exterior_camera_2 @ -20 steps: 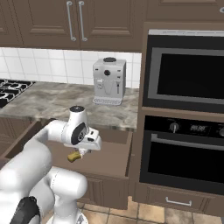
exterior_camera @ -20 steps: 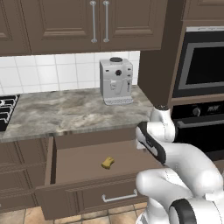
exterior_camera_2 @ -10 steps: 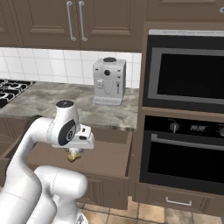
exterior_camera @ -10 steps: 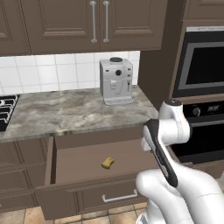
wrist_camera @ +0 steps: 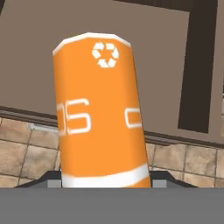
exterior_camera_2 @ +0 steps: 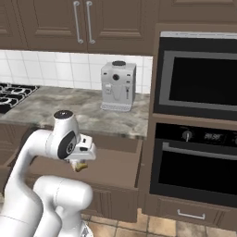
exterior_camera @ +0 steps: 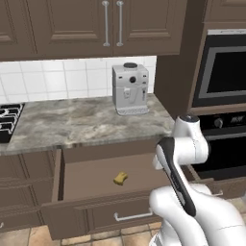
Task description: Restock the sink supplies by placing the sponge and soap dispenser on the counter and next to the sink. Make sure the soap dispenser is upright.
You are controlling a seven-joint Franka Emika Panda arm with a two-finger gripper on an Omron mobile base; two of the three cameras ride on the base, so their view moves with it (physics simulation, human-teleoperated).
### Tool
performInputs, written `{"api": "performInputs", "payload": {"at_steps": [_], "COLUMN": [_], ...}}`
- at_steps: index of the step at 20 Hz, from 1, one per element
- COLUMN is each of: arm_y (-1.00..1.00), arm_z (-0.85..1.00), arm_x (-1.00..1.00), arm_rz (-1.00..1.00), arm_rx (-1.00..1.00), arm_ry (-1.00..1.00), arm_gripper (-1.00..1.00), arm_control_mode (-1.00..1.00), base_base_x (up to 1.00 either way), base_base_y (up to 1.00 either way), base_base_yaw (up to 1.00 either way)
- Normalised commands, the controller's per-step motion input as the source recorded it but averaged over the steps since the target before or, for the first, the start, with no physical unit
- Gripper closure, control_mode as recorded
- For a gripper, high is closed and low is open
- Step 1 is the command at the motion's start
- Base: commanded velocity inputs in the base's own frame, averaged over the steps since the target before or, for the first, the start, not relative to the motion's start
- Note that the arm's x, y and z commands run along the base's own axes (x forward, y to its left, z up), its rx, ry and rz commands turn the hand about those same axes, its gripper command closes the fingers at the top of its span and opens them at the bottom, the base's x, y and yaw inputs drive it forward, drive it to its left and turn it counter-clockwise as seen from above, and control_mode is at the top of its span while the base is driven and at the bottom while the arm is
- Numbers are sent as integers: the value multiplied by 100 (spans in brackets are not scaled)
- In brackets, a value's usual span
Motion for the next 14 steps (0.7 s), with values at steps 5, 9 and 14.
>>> {"api": "performInputs", "payload": {"at_steps": [5, 9, 14], "arm_y": [0, 0, 0], "arm_z": [0, 0, 0], "arm_x": [0, 0, 0], "arm_rz": [0, 0, 0], "arm_rx": [0, 0, 0], "arm_ry": [0, 0, 0], "arm_gripper": [100, 100, 100], "arm_control_mode": [100, 100, 100], "base_base_x": [-26, -3, 0], "base_base_y": [79, 82, 92], "base_base_yaw": [56, 71, 75]}}
